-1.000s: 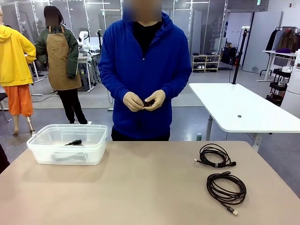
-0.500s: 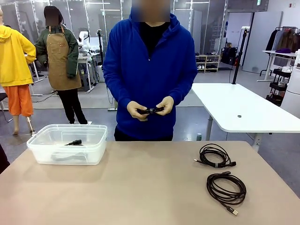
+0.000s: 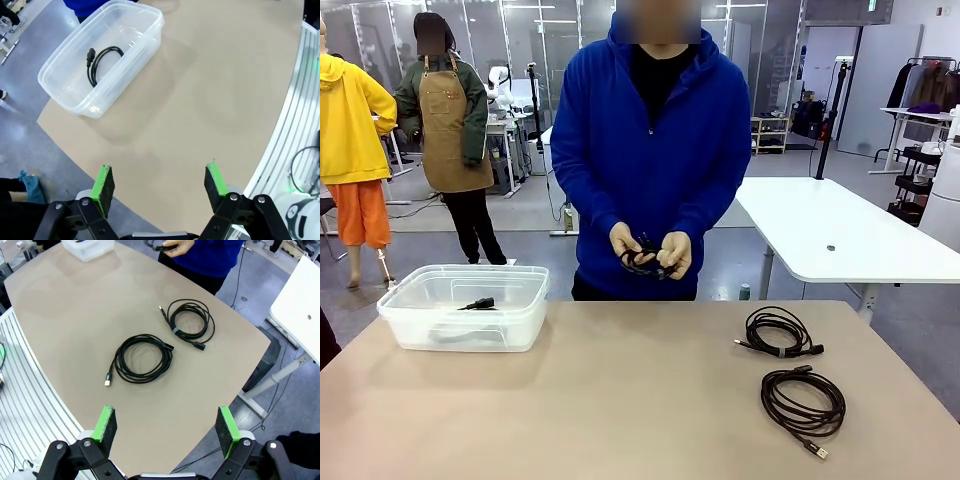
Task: Organize and store the cables.
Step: Place the Power Cable into the Organizing box.
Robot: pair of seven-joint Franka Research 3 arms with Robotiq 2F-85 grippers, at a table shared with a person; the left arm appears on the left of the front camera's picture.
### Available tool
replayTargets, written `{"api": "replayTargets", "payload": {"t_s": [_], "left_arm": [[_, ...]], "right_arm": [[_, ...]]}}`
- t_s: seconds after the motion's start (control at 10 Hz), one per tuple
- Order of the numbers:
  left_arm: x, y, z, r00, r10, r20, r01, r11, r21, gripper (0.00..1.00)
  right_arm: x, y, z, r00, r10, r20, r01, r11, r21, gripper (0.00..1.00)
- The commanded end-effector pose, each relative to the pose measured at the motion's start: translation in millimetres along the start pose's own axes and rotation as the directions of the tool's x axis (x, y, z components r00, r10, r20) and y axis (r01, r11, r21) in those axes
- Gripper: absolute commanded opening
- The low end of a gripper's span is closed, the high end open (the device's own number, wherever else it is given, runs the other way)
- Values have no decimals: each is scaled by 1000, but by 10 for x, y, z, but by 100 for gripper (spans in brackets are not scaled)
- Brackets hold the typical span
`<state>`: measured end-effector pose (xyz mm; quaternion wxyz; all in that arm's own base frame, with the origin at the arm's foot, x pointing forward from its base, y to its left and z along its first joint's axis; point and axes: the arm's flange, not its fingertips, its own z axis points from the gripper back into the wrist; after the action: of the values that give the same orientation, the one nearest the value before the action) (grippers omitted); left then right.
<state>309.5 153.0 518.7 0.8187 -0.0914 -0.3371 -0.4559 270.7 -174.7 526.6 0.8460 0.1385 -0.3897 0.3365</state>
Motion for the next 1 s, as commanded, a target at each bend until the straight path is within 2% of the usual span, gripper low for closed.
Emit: {"api": "replayTargets", "payload": {"t_s": [0.0,0.9], "left_arm": [[9,-27,-31,1000,-7,12,7,1000,8,92],[9,-27,-31,1000,-7,12,7,1000,8,92]], "right_arm": [[-8,-2,8,1000,16,7,-16,1000,6,100],[-8,-2,8,1000,16,7,-16,1000,6,100]]}}
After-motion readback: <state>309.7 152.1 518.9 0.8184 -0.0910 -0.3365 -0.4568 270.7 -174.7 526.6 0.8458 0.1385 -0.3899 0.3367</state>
